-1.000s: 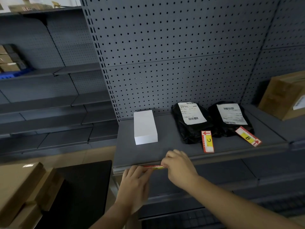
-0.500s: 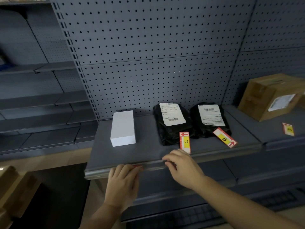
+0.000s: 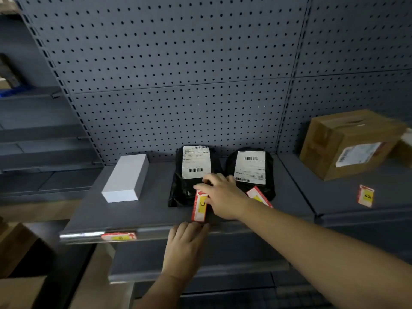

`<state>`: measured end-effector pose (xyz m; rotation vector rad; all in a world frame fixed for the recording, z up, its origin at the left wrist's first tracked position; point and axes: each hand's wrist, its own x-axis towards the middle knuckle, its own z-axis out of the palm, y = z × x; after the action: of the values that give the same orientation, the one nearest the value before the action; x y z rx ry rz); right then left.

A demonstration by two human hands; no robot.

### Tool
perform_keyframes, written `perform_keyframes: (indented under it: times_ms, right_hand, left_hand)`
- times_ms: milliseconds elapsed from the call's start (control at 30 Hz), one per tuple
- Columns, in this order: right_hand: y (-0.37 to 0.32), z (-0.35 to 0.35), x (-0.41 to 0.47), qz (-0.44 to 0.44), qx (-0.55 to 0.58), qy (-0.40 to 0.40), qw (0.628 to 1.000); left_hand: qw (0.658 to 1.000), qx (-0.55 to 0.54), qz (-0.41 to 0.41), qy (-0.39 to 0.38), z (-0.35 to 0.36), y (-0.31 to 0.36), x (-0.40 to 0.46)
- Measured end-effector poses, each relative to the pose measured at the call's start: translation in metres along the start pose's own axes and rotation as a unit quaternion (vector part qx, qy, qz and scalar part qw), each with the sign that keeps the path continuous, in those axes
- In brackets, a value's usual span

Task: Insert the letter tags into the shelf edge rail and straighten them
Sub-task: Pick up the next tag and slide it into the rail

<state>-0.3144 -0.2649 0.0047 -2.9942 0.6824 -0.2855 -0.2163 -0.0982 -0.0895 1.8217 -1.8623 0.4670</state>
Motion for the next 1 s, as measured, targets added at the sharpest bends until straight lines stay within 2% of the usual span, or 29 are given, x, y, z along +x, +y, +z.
perform_keyframes:
  times_ms: [233, 433, 533, 633, 833, 1000]
  right_hand:
    - [0.003, -0.001, 0.03, -0.048, -0.025, -0.061, 0.997]
    - [0.007, 0.007, 0.028, -0.023, 0.066, -0.042, 0.997]
    - [0.01, 0.01, 0.025, -0.074, 0.039, -0.004, 0.996]
    - [0.013, 0.009, 0.022, -0.108, 0.022, -0.014, 0.994]
    - [0.013, 0.004, 0.027, -0.129, -0.024, -0.048, 0.99]
    - [0.015, -0.001, 0.029, -0.124, 0.002, -0.023, 0.992]
  left_hand:
    - [1.0, 0.019, -0.008, -0.006, 0.0, 0.012, 0.004]
    - [1.0, 0.007, 0.007, -0.01, 0.002, 0.006, -0.001]
    - [1.0, -0.002, 0.002, -0.008, 0.002, 0.006, -0.001]
    - [1.0, -0.005, -0.002, -0.019, 0.002, 0.004, -0.002]
    - [0.999, -0.016, -0.009, -0.036, 0.001, 0.006, -0.002]
    - [0.999, -0.016, -0.013, -0.037, -0.002, 0.006, -0.001]
